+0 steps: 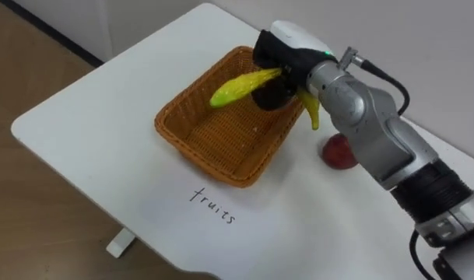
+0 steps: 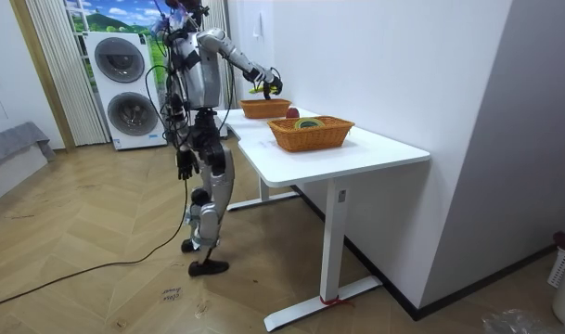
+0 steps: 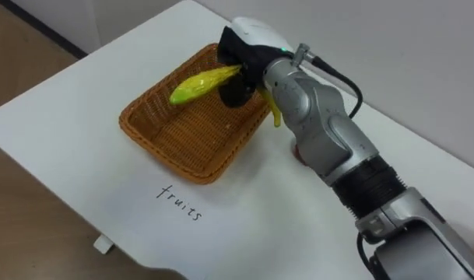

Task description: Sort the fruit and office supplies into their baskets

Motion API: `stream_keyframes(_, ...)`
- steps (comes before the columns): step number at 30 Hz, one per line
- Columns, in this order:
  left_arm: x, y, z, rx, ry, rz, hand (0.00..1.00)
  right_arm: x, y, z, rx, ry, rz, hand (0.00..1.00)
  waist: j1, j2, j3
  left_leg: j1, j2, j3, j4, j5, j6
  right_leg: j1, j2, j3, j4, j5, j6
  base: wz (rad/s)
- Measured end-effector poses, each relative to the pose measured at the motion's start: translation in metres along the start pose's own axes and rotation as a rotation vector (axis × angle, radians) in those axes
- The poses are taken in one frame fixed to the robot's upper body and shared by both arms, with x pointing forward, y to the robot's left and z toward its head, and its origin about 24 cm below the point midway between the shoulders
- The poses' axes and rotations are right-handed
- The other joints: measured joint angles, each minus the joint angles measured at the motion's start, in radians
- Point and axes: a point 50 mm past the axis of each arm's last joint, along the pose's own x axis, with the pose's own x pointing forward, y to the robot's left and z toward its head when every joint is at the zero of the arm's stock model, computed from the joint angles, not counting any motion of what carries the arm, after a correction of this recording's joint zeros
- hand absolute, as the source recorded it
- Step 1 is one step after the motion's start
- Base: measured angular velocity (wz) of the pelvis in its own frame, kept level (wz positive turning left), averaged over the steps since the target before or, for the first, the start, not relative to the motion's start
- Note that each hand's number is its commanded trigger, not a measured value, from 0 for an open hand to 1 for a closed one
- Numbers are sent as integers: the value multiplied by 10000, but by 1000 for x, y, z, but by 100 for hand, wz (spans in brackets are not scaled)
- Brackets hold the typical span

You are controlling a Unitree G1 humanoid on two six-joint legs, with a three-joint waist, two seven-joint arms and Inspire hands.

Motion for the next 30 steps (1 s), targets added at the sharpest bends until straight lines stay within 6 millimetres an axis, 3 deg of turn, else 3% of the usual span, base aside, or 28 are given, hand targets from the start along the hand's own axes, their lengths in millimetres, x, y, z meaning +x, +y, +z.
stream_keyframes(1, 0, -2, 0, 31, 29, -61, 0, 0, 4, 0, -12, 45, 26, 0, -120, -82, 183, -589, -255, 774, 443, -252, -309, 173, -207, 614, -84, 18, -19, 41)
stream_keyframes(2, -1, -6, 3, 121, -58, -171, 0, -1, 5, -5, -161, 202, 105, 0, -341, -75, 165, -1306, -241, 1395, -274, 272, -160, 180, -287, 870, -75, -18, 20, 55)
stream_keyframes(3, -1, -5, 4, 227, -118, -156, 0, -1, 6, -8, -178, 339, 136, 0, -267, -137, 179, -1540, -180, 1757, -170, 936, 61, 168, -332, 951, -12, -100, 131, 21)
stream_keyframes(4, 0, -4, 2, 308, -41, -130, 0, 1, 12, -7, -158, 348, 331, 0, 24, -235, 109, -1375, -194, 1882, -116, 1058, 49, 103, -387, 1012, 100, -171, 461, -14)
stream_keyframes(5, 0, -3, -1, 406, 138, -131, 0, 2, 13, -2, -89, 149, 312, 0, 51, -211, 113, -1289, -220, 1704, -117, 1057, 49, 73, -449, 870, 41, -289, 657, -20)
stream_keyframes(7, 0, -6, 0, 442, 189, -220, 0, 2, 12, 1, -133, -80, 242, 0, 111, -136, 121, -1266, -214, 1510, -121, 1056, 48, -217, -533, 857, -12, -258, 664, 11)
stream_keyframes(9, 0, -7, 1, 430, 191, -258, 0, 1, 12, 1, -239, -52, 216, 0, 43, -60, 125, -1205, -248, 1458, -155, 1050, 40, -565, -662, 838, -145, -85, 457, 23)
stream_keyframes(14, -1, -11, 0, 399, 223, -351, 0, 1, 10, -1, -337, 38, 217, 0, -4, 335, -10, -989, -74, 1514, -306, 978, -100, -415, -478, 615, 89, -20, 295, 0)
stream_keyframes(17, -1, -12, 4, 393, 149, -337, 0, 1, 11, -3, -226, 203, 284, 0, -48, 346, -4, -967, -47, 1506, -298, 951, -148, -384, -367, 584, 103, 30, 213, 0)
stream_keyframes(23, -2, -12, 1, 361, 175, -193, 0, 1, 9, -1, -414, 172, 153, 0, -222, 275, -55, -849, -79, 1493, -293, 937, -142, -295, -388, 560, 247, 33, 212, -1)
stream_keyframes(30, -2, -14, 6, 307, -52, -235, 0, 0, 4, 3, -368, 14, -48, 0, -265, 273, -57, -818, -74, 1493, -274, 938, -142, -257, -376, 552, 242, 34, 212, 0)
